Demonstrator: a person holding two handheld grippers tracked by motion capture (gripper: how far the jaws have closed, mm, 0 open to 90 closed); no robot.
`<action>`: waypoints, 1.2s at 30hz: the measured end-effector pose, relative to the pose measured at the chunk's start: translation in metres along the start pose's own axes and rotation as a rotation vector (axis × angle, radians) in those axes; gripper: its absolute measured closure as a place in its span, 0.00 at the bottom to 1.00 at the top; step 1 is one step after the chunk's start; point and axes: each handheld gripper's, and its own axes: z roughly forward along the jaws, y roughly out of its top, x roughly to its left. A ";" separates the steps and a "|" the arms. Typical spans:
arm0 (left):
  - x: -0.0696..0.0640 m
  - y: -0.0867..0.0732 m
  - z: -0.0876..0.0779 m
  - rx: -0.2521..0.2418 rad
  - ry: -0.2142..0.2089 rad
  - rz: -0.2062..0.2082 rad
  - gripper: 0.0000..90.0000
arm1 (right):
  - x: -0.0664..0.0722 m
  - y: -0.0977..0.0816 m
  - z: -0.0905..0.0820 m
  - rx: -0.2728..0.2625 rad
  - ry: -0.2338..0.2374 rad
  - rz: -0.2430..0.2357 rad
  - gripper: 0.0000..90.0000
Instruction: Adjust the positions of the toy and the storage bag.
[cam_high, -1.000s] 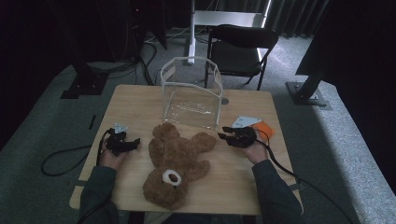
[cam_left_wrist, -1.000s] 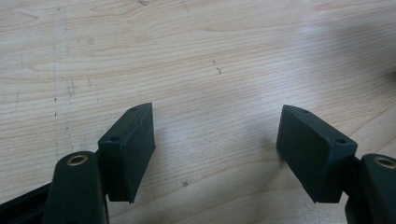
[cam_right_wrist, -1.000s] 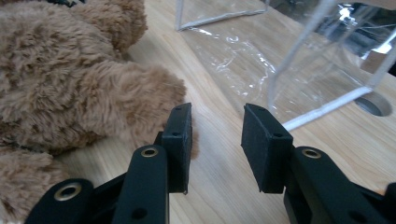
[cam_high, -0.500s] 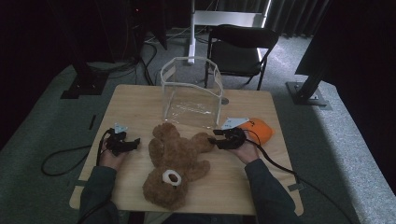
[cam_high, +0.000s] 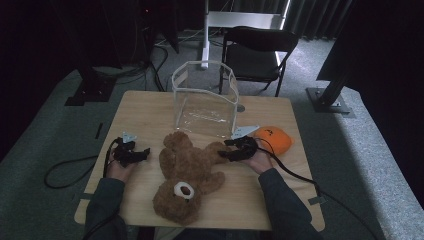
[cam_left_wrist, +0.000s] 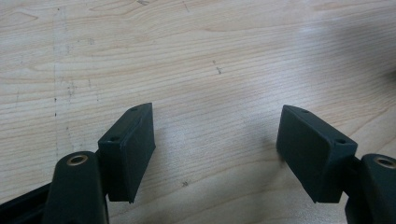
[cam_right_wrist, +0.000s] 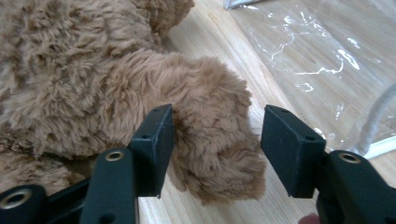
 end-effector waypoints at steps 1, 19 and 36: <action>0.000 0.000 0.000 0.000 0.000 0.000 0.32 | 0.000 0.000 0.001 0.002 0.007 -0.001 0.48; 0.000 0.000 0.000 0.000 0.000 0.000 0.32 | 0.006 -0.002 0.003 0.057 -0.004 -0.052 0.89; 0.000 0.000 0.000 0.001 0.000 0.000 0.32 | 0.017 -0.019 -0.032 0.026 -0.049 -0.050 0.96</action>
